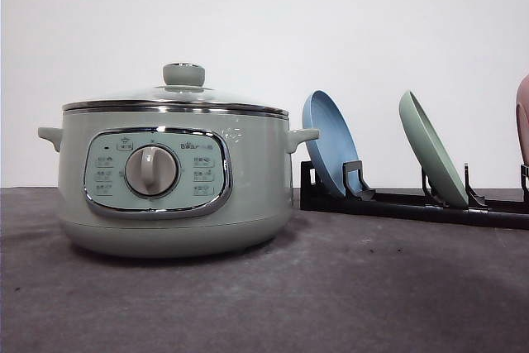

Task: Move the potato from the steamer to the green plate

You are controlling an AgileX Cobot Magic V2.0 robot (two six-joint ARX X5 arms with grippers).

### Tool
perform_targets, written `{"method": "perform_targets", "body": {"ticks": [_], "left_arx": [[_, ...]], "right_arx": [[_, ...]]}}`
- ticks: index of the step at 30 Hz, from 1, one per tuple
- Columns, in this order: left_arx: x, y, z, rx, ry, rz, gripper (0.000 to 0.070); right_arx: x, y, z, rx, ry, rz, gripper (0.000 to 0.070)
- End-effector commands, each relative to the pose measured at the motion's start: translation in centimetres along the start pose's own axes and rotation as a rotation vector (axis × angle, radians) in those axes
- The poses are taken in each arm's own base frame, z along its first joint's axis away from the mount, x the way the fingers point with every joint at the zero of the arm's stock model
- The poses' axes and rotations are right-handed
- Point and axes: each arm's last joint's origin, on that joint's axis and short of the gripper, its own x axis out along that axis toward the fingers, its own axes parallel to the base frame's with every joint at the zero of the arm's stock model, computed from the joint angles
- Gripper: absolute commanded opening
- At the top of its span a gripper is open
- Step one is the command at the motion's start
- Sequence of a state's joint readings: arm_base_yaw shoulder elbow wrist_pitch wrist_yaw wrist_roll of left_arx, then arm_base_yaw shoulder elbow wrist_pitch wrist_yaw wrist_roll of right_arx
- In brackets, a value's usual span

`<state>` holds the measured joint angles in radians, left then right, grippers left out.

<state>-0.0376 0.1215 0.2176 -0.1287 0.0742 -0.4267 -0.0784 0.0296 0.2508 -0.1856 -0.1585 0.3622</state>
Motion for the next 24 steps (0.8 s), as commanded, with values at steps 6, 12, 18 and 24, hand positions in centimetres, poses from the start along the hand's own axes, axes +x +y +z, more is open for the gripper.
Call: {"method": "perform_targets", "body": {"ticks": [6, 12, 18, 24], "left_arx": [[0.0, -3.0, 5.0, -0.023, 0.111, -0.072, 0.001], [1.1, -6.0, 9.3, 0.004, 0.178, -0.21, 0.001], [2.8, -8.2, 12.3, 0.08, 0.318, -0.308, 0.001], [4.6, -9.9, 14.2, 0.154, 0.471, -0.403, 0.001]], "right_arx": [[-0.2, 1.9, 4.3, 0.017, 0.036, 0.068, 0.0005], [0.5, 3.6, 7.9, 0.028, 0.132, 0.186, 0.0005], [1.0, 5.2, 11.3, -0.038, 0.183, 0.24, 0.0005], [1.6, 6.7, 14.0, -0.116, 0.291, 0.284, 0.0005]]}}
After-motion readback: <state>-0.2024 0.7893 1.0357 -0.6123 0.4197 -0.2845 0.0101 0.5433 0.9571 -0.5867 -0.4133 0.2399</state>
